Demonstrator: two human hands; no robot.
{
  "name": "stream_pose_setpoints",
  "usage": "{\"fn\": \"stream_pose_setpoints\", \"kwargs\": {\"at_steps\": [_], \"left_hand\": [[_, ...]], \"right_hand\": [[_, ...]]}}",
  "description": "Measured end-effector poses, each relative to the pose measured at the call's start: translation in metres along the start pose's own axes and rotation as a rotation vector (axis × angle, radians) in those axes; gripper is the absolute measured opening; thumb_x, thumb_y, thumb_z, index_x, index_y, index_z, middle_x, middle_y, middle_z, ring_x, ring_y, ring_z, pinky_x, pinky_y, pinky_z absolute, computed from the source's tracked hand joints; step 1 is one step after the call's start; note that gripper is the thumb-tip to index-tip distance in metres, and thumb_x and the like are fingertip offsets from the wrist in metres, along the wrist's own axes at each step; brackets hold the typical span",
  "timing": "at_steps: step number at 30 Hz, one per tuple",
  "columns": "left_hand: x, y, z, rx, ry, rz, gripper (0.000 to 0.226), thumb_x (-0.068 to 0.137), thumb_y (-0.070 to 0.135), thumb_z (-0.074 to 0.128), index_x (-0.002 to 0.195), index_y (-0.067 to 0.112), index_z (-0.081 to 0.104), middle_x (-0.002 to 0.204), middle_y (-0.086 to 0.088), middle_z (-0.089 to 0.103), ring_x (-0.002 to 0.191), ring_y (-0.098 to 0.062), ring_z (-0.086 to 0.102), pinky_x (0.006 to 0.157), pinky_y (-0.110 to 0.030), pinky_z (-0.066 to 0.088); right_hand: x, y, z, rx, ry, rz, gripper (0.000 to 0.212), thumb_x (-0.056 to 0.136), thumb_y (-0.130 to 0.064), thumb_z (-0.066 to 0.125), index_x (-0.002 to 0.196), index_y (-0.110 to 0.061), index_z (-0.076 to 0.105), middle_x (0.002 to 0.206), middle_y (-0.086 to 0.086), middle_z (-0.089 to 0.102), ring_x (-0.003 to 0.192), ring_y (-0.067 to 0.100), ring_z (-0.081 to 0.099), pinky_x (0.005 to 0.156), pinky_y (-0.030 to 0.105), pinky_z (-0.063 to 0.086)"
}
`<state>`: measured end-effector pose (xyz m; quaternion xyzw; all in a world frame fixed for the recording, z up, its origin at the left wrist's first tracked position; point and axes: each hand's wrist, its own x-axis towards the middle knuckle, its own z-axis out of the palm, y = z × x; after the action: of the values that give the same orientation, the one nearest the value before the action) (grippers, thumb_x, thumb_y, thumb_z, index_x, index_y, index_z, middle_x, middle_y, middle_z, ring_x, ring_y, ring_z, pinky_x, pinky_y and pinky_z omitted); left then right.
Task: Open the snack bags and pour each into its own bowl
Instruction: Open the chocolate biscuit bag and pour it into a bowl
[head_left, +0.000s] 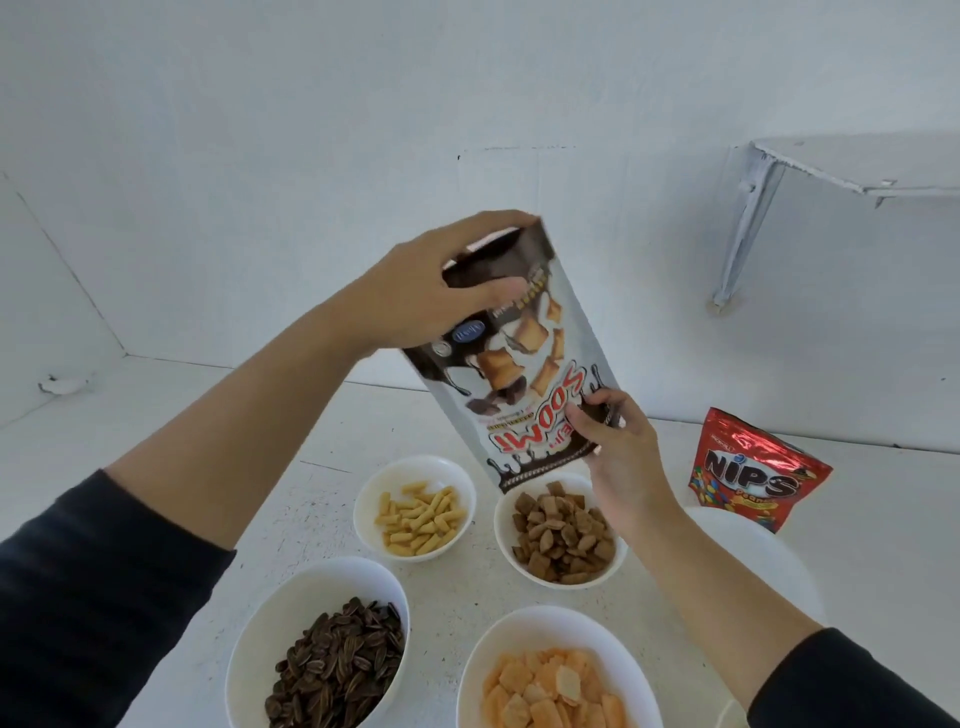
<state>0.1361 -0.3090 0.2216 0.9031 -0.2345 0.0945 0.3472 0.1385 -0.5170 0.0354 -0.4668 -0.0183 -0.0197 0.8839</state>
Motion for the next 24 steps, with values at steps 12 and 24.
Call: {"fn": "stream_pose_setpoints", "kwargs": {"at_steps": [12, 24], "left_hand": [[-0.004, -0.008, 0.037, -0.091, 0.088, -0.002, 0.038, 0.096, 0.041, 0.066, 0.132, 0.046, 0.052, 0.111, 0.012, 0.065, 0.087, -0.003, 0.071, 0.066, -0.019, 0.060], [-0.038, -0.028, 0.057, -0.187, 0.011, -0.150, 0.065, 0.087, 0.051, 0.072, 0.138, 0.054, 0.032, 0.111, 0.010, 0.069, 0.085, -0.013, 0.076, 0.073, -0.036, 0.065]], "right_hand": [[-0.007, 0.008, -0.020, 0.050, 0.081, 0.084, 0.018, 0.076, -0.018, 0.076, 0.084, -0.013, 0.061, 0.116, 0.007, 0.074, 0.112, 0.030, 0.066, 0.095, 0.046, 0.052], [-0.004, 0.008, -0.020, -0.095, 0.106, 0.035, 0.022, 0.069, -0.019, 0.084, 0.079, -0.014, 0.065, 0.110, 0.011, 0.073, 0.109, 0.040, 0.066, 0.084, 0.043, 0.054]]}}
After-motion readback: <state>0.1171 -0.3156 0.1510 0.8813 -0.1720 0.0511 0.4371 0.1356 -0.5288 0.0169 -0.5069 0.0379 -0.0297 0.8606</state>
